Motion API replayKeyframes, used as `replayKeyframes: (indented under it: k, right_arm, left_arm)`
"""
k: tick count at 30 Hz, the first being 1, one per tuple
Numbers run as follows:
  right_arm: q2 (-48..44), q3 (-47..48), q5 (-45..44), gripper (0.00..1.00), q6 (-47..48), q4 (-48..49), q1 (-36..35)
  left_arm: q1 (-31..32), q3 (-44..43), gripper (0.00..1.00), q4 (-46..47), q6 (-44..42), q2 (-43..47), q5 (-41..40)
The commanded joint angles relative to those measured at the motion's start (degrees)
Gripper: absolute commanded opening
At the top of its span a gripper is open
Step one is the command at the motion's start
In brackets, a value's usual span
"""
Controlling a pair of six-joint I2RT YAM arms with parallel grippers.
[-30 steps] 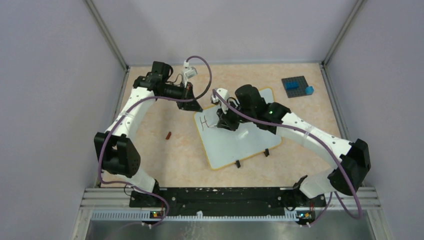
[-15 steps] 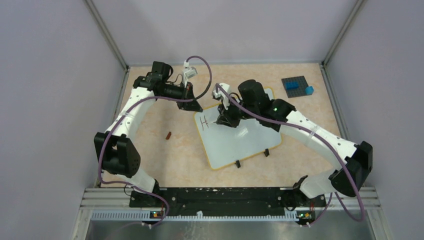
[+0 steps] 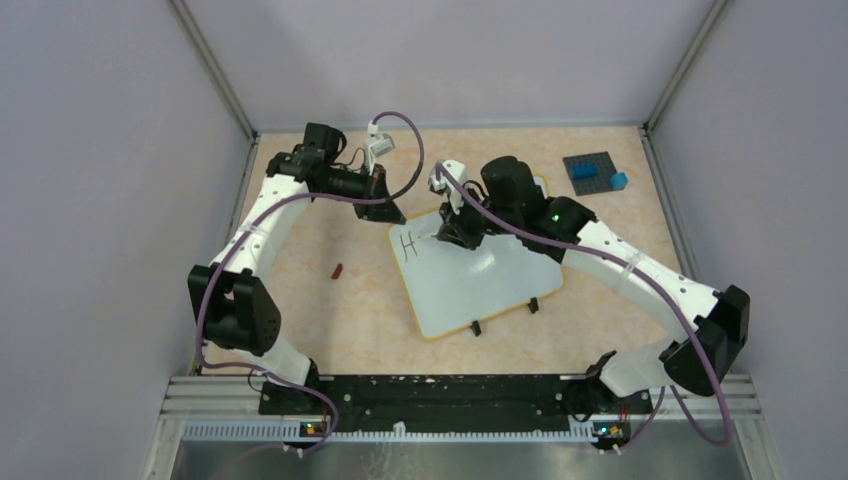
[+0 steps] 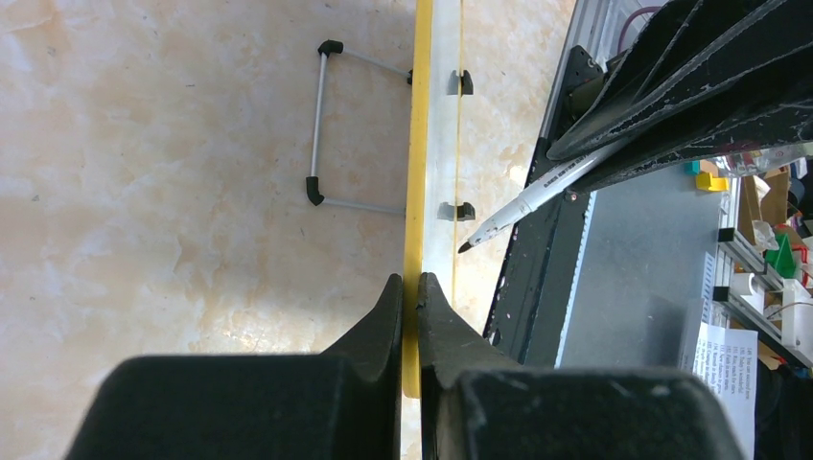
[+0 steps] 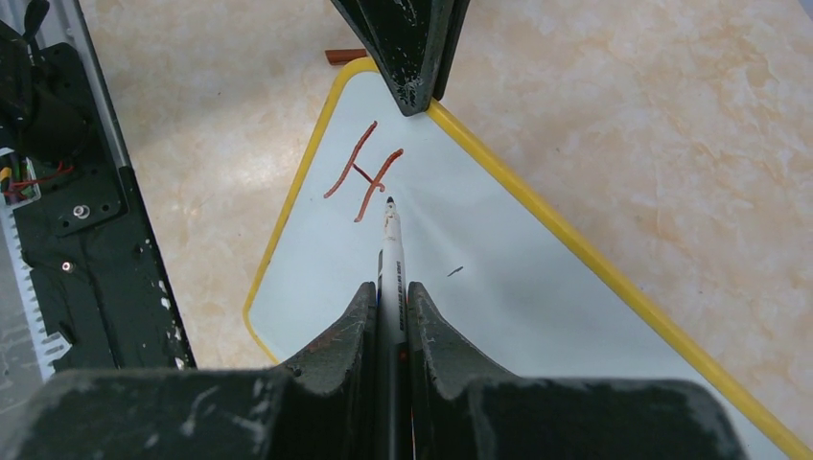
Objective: Write a sentence on the whiteboard
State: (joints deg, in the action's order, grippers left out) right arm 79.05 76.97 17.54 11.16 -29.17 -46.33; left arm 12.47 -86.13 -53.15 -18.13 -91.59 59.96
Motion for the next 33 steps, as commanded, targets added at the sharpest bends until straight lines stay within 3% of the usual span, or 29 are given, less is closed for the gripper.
replayKeyframes:
  k: [1,33]
  right_arm:
    - [0.3,0.9,-0.6,0.0,0.4,1.0,0.4]
    - [2.5,1.3,-3.2,0.0,-0.6,2.3,0.4]
  left_arm:
    - [1.4,1.3,0.0,-1.3,0.1,1.3,-0.2]
    - [1.4,1.9,0.0,-1.1,0.1,1.3,0.2]
